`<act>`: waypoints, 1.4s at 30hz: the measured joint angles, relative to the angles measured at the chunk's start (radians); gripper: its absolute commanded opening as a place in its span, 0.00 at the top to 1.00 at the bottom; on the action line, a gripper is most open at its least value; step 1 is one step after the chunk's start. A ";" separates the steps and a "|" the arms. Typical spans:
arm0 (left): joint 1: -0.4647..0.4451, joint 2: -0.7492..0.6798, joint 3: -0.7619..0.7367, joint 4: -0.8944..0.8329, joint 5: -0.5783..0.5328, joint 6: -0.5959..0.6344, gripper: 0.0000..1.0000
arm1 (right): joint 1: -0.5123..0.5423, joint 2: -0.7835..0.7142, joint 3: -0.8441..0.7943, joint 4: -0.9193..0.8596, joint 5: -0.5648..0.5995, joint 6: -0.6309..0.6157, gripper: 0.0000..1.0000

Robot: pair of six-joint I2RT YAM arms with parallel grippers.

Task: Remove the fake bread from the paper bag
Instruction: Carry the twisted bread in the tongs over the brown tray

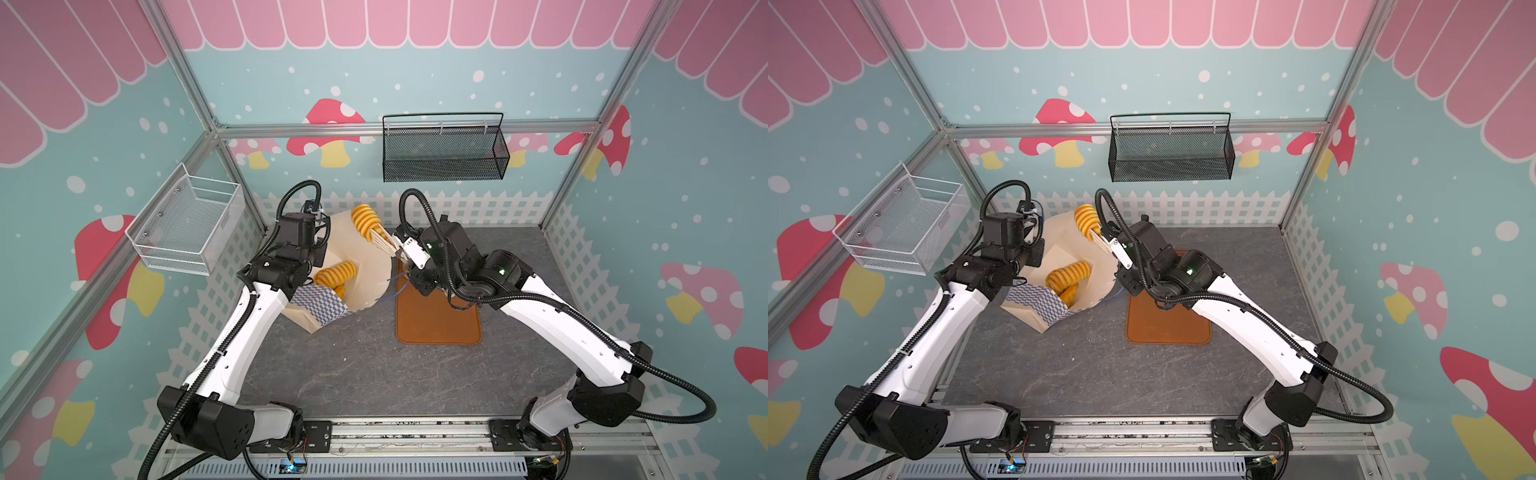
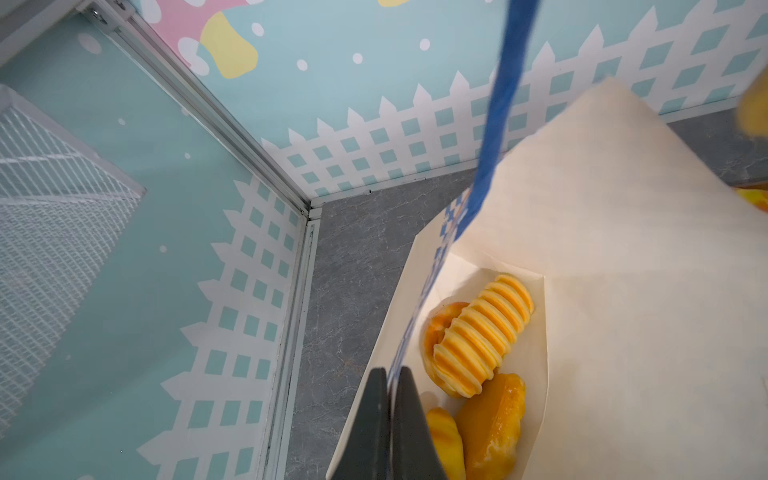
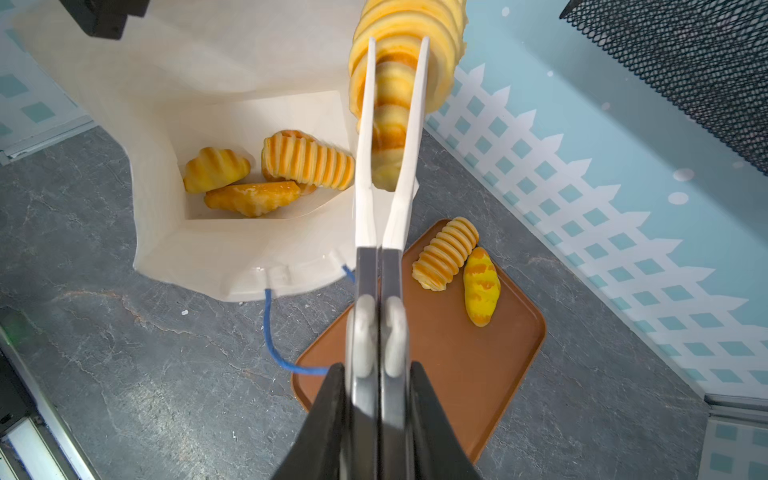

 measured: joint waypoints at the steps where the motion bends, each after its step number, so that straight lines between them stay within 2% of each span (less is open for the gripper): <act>1: 0.000 0.000 -0.010 0.001 0.003 -0.005 1.00 | -0.009 -0.011 -0.013 0.004 -0.001 0.004 0.83; 9: -0.001 0.000 -0.034 0.005 0.023 -0.029 1.00 | -0.125 -0.087 -0.135 0.013 -0.030 0.040 0.83; 21: -0.001 0.000 -0.040 0.012 0.039 -0.044 1.00 | -0.232 -0.154 -0.314 0.062 -0.108 0.091 0.84; 33: -0.017 -0.003 -0.062 0.019 0.068 -0.047 1.00 | -0.507 -0.175 -0.585 0.151 -0.212 0.101 0.84; 42: -0.023 -0.015 -0.073 0.023 0.086 -0.047 1.00 | -0.685 -0.085 -0.633 0.288 -0.333 0.095 0.85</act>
